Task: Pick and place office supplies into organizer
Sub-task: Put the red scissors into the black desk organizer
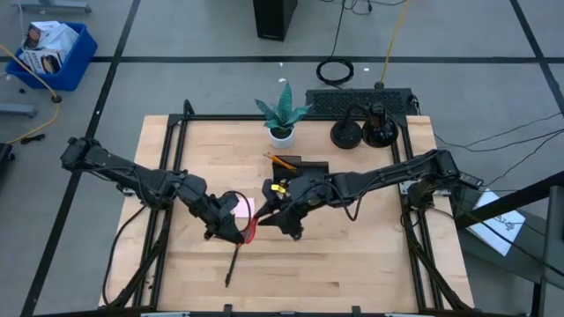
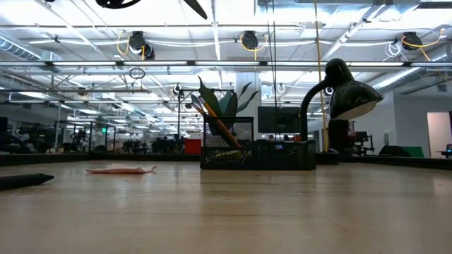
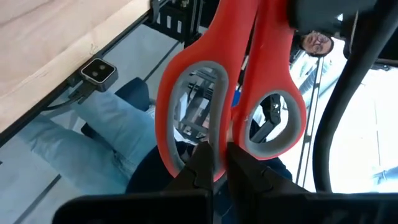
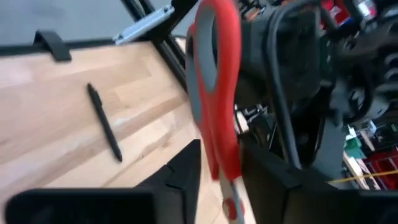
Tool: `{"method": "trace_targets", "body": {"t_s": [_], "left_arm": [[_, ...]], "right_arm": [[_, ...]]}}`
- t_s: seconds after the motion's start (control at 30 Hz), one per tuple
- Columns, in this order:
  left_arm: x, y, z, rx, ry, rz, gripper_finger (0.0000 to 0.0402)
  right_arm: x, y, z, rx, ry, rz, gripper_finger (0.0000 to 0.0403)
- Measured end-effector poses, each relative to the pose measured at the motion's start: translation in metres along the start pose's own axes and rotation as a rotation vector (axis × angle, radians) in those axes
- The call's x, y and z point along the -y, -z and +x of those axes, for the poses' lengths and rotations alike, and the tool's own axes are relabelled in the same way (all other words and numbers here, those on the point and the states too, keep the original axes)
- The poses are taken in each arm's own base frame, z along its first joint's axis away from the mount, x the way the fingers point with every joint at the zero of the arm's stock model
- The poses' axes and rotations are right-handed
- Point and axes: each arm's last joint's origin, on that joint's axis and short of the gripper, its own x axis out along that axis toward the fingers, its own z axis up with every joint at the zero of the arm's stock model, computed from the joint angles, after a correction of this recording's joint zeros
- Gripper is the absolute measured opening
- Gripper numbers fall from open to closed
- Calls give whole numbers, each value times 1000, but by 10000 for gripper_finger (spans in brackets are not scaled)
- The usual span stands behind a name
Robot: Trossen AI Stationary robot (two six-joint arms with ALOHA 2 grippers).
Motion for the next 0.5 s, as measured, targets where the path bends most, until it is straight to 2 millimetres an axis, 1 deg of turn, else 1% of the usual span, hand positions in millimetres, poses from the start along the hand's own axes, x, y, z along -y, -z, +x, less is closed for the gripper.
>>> {"method": "trace_targets", "body": {"t_s": [0.13, 0.23, 0.4, 0.5], "left_arm": [[1, -1, 0, 21, 15, 0, 12], [0, 0, 0, 14, -2, -23, 10], [-1, 0, 0, 17, 0, -26, 22], [-3, 1, 1, 22, -11, -24, 24]], "right_arm": [[2, -3, 1, 34, 26, 36, 46], [0, 0, 7, 43, 20, 40, 15], [-5, -1, 16, 53, 36, 91, 3], [-6, -1, 16, 32, 44, 101, 0]]}}
